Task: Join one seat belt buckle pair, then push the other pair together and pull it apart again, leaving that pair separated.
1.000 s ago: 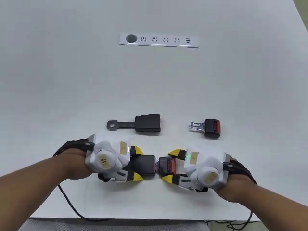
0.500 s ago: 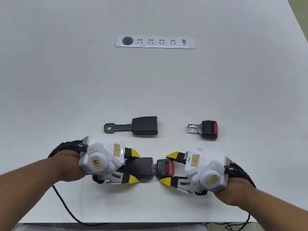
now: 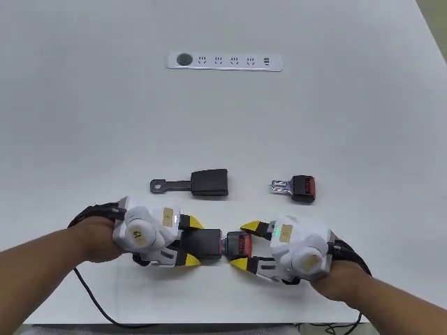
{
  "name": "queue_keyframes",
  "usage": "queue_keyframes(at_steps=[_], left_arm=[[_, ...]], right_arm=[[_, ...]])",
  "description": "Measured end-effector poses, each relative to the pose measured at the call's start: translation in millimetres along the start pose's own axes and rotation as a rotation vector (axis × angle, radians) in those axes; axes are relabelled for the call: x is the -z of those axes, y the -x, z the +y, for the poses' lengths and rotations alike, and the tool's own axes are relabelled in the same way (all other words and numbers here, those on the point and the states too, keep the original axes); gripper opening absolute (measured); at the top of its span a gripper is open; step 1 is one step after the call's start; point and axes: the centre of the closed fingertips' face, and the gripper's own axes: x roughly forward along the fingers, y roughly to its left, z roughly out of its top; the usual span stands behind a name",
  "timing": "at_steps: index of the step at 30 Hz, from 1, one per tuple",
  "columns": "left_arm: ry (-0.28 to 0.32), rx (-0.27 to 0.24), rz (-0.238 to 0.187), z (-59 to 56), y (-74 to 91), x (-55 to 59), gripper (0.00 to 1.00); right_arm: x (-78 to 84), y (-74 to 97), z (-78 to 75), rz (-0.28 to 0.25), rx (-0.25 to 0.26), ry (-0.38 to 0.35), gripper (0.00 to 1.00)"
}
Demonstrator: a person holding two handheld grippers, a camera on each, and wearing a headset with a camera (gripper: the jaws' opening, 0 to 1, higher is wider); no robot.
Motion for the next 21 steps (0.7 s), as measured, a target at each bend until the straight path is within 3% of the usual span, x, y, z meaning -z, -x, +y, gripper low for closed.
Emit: queue_keyframes(at_steps=[9,18,21], left_arm=[[0.000,-0.006,0.007,-0.3,0.9,-0.7,0.35],[-0.008,-0.005,0.045,-1.2,0.5,-2.2,0.36],[0.043,-0.012,0.051,-2.4,0.1,-4.6,0.38]], right_arm=[[1.8,-1.4,-0.8,0.006,0.002,-0.017,0.36],[2.7,-2.5,-0.7,0.063,0.007,0.015,0.37],[4.3,-4.5,-2.7,0.071,0.016,0.024,0.37]])
